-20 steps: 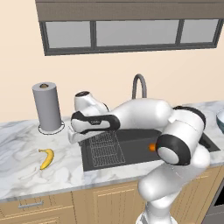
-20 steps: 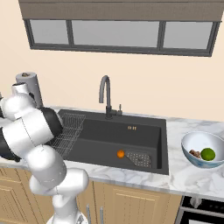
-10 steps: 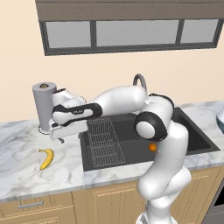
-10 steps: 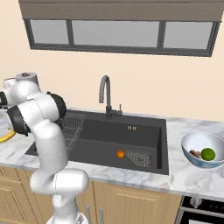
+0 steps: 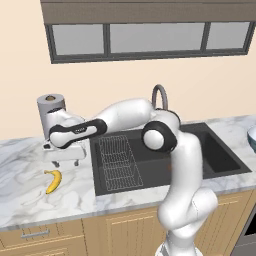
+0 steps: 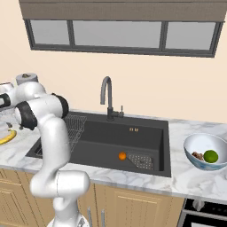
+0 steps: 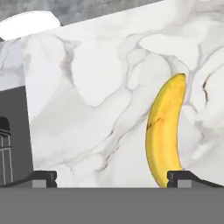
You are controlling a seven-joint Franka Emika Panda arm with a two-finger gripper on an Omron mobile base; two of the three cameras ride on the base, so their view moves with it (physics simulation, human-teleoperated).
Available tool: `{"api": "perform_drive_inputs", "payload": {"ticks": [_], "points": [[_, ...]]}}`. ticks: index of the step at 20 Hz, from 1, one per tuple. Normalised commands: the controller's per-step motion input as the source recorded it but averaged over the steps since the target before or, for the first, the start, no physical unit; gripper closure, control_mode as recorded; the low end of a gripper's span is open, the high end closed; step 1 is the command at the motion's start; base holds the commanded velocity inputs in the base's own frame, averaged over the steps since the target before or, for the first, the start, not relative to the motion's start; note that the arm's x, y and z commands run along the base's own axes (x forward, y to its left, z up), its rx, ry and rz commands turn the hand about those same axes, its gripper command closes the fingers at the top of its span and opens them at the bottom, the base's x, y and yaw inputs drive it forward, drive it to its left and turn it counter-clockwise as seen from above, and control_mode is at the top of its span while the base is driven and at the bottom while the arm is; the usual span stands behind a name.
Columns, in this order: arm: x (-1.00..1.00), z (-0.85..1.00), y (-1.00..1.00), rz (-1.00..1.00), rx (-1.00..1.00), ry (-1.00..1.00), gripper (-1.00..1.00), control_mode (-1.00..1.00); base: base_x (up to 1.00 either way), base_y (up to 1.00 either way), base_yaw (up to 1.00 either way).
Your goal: There is a mixed pile of frozen fruits and vegetables on the counter. Locate all the frozen vegetables and place the items in a bowl on the counter. Take all the frozen fruits and defrost them in a running sink.
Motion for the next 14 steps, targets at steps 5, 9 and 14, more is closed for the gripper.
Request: {"api": "perform_drive_inputs", "payload": {"ticks": [5, 9, 14], "points": [[0.01, -0.23, 0.44, -0.1, 0.0, -0.01, -1.0, -1.0, 0.0, 0.0, 0.0], [0.14, -0.3, 0.29, -0.04, -0.04, 0.0, -1.0, -1.0, 0.0, 0.0, 0.0], [0.23, -0.33, 0.18, -0.01, -0.04, 0.0, -1.0, -1.0, 0.0, 0.0, 0.0]]}}
